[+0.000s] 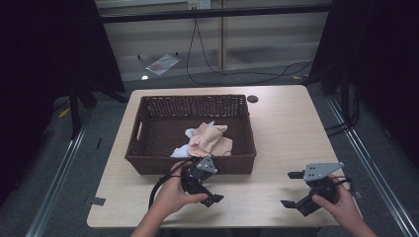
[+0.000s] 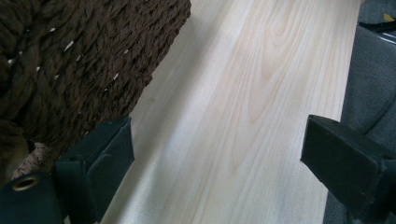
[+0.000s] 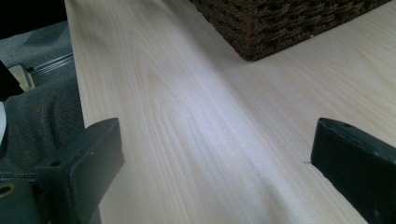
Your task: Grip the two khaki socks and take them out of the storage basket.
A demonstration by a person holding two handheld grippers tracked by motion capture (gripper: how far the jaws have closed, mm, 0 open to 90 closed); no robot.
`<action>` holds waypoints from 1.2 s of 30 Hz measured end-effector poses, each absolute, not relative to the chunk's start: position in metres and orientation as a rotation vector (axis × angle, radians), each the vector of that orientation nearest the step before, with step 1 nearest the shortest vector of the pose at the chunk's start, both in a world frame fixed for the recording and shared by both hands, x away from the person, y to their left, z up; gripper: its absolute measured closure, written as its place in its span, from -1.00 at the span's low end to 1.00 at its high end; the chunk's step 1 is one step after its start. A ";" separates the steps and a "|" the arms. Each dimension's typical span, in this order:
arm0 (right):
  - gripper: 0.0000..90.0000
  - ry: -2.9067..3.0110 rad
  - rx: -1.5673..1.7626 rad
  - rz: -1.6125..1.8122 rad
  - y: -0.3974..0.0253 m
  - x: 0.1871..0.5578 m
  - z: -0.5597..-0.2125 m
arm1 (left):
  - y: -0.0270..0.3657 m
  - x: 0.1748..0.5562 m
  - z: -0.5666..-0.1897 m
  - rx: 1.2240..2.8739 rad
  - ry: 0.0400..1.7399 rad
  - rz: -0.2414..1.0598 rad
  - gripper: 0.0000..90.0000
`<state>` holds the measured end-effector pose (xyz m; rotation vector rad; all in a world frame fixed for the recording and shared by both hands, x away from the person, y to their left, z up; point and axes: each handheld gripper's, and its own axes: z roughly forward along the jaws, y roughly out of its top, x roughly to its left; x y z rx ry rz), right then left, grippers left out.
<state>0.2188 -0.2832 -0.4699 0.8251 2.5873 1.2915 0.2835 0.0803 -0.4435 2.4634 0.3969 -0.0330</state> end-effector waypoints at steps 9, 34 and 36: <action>-0.95 2.585 0.828 1.290 -0.283 0.219 -0.470 | 0.079 0.287 -0.437 2.475 0.401 -0.073 -0.77; -0.95 2.591 0.825 1.292 -0.282 0.219 -0.471 | 0.082 0.296 -0.411 2.487 0.376 -0.136 -0.78; -0.95 2.589 0.828 1.295 -0.282 0.219 -0.471 | 0.083 0.298 -0.404 2.476 0.390 -0.132 -0.78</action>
